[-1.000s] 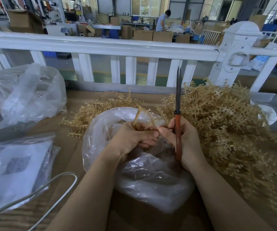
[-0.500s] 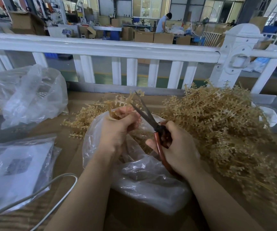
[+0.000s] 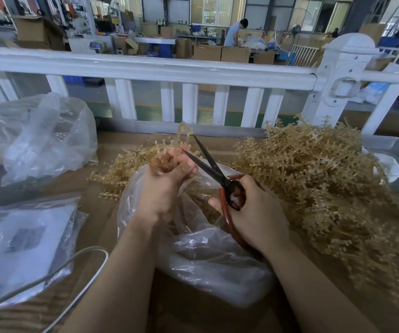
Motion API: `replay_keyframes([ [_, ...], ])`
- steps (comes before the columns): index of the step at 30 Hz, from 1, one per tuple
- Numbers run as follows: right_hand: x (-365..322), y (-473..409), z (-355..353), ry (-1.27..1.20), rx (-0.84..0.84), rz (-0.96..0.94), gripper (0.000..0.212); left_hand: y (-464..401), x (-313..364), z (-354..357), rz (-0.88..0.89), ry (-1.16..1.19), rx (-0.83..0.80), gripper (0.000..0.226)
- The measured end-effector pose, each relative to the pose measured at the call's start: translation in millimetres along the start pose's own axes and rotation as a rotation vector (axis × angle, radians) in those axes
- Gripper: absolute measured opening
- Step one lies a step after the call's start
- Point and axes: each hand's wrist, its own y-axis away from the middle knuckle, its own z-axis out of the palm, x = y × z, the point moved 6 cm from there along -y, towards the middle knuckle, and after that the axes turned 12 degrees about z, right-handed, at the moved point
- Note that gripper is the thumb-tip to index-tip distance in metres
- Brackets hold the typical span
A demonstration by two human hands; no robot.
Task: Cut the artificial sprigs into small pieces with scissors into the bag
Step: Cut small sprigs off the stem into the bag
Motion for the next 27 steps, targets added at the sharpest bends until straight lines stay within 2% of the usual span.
replay_keyframes([
  [11, 0.5, 0.2, 0.7, 0.01, -0.014, 0.013, 0.067, -0.9, -3.9, 4.1, 0.02, 0.062, -0.12, 0.017],
  [16, -0.1, 0.2, -0.1, 0.03, -0.004, -0.013, 0.07, -0.6, -3.3, 3.9, 0.018, 0.057, -0.14, 0.006],
  [18, -1.1, 0.3, -0.6, 0.036, -0.001, -0.023, 0.071, -0.9, -5.4, 2.6, 0.013, 0.038, -0.134, 0.014],
  [23, -1.1, 0.9, -0.4, 0.022, -0.004, -0.031, 0.073, -2.1, -2.9, 5.9, 0.068, 0.057, -0.151, 0.011],
  [27, -2.0, 0.4, -1.1, 0.021, -0.005, -0.04, 0.069, -2.4, -1.5, 8.2, 0.08, 0.078, -0.181, 0.021],
])
